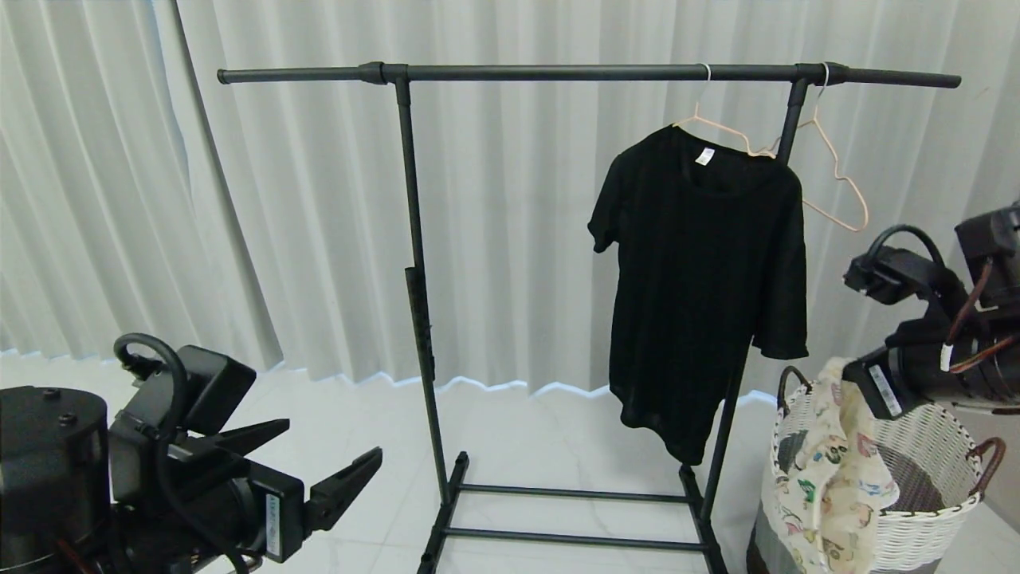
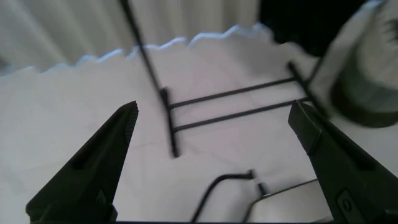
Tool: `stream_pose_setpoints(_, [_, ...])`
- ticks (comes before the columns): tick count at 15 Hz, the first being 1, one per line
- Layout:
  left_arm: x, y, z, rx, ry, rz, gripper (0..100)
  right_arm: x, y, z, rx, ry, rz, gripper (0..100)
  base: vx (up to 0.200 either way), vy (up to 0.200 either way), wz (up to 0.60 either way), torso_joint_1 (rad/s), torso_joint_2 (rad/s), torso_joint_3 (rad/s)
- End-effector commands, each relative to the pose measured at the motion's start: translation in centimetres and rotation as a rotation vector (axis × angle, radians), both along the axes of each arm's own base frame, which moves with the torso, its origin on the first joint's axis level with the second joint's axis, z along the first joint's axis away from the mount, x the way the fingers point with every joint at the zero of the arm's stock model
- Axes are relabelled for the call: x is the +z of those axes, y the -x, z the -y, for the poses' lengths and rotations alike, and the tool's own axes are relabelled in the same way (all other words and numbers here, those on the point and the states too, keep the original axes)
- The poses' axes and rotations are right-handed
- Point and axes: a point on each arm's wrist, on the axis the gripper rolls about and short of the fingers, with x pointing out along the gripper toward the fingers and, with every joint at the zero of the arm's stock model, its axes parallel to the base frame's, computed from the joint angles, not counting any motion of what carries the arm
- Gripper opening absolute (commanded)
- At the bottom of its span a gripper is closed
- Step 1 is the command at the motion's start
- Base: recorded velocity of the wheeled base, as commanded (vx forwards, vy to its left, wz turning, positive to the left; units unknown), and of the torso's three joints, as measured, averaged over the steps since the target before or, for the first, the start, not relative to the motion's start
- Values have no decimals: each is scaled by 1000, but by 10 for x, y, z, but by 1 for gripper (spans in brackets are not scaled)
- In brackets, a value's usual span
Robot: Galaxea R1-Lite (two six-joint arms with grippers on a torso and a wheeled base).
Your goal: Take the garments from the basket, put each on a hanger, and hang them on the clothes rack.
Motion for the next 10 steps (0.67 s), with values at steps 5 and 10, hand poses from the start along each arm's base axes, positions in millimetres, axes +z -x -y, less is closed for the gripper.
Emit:
stream_pose_setpoints(5, [15,8,41,-253,89,-11,100,57,-1,-94,261,-172,97,0,0,0,0,0,0,0])
stream_pose_setpoints(10, [18,19,61,-476,147,-58,100,76,-2,-143,387,-211,135,0,0,0,0,0,0,0])
